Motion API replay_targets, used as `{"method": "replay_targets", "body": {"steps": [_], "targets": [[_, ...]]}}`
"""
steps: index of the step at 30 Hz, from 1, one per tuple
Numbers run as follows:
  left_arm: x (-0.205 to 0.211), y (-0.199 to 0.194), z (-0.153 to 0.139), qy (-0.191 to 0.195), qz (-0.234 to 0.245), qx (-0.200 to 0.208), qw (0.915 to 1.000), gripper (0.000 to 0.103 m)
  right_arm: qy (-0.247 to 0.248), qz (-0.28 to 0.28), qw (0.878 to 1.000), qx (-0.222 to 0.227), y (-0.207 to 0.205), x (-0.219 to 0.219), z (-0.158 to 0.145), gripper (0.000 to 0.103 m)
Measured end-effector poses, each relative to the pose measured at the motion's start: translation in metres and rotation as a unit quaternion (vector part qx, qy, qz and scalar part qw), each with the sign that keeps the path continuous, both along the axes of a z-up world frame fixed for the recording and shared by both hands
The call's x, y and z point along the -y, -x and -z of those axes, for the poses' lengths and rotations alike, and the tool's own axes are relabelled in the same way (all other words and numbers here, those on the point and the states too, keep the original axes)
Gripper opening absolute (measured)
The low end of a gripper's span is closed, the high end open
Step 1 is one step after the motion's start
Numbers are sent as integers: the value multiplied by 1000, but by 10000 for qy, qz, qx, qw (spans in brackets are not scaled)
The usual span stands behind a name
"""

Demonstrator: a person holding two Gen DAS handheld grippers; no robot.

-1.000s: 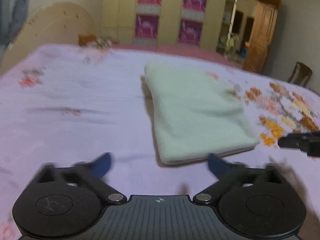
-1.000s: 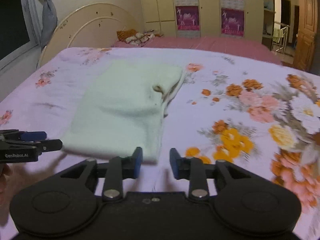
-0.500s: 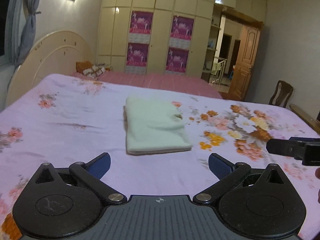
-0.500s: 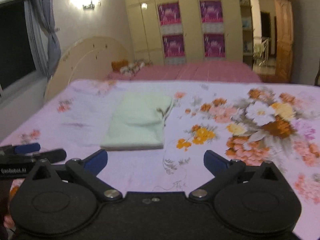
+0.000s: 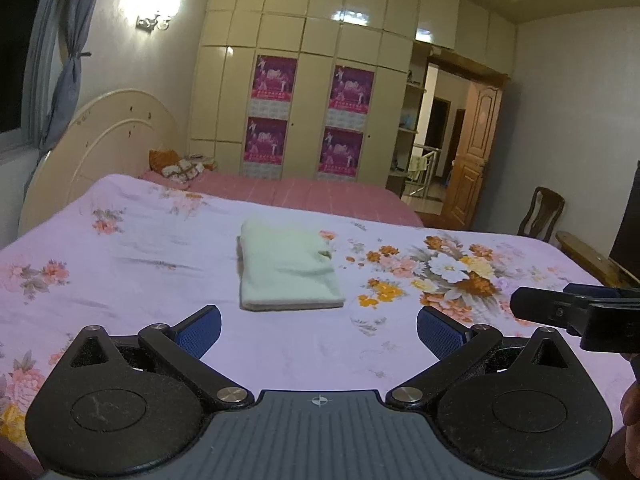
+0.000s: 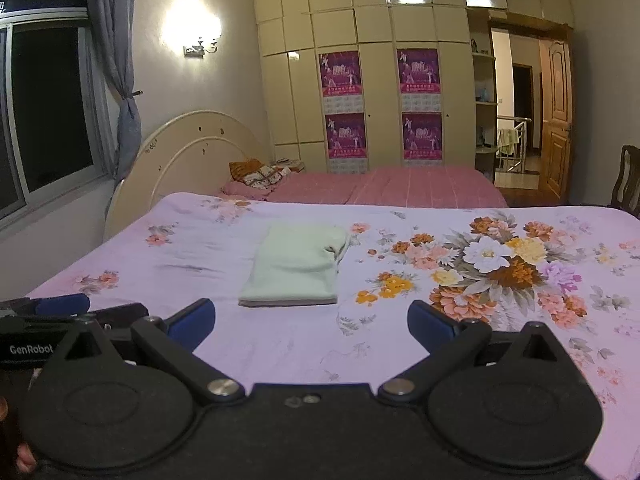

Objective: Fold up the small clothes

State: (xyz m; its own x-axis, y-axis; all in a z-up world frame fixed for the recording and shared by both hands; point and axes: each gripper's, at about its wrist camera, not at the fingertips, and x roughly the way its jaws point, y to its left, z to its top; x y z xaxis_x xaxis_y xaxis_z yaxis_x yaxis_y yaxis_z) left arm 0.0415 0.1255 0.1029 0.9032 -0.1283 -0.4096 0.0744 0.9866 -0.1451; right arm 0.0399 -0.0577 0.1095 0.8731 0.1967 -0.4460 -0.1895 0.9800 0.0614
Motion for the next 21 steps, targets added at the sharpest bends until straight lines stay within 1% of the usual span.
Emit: {"method": "replay_targets", "body": {"steps": [9,21], "targets": [[0,14,-13,-122,1,101,9999,103,-46,-11,9999,144,15,-5,-9,102],[17,17,-15,-206,101,88,9997,103,-119,57,9999,96,21,0,-7,102]]}}
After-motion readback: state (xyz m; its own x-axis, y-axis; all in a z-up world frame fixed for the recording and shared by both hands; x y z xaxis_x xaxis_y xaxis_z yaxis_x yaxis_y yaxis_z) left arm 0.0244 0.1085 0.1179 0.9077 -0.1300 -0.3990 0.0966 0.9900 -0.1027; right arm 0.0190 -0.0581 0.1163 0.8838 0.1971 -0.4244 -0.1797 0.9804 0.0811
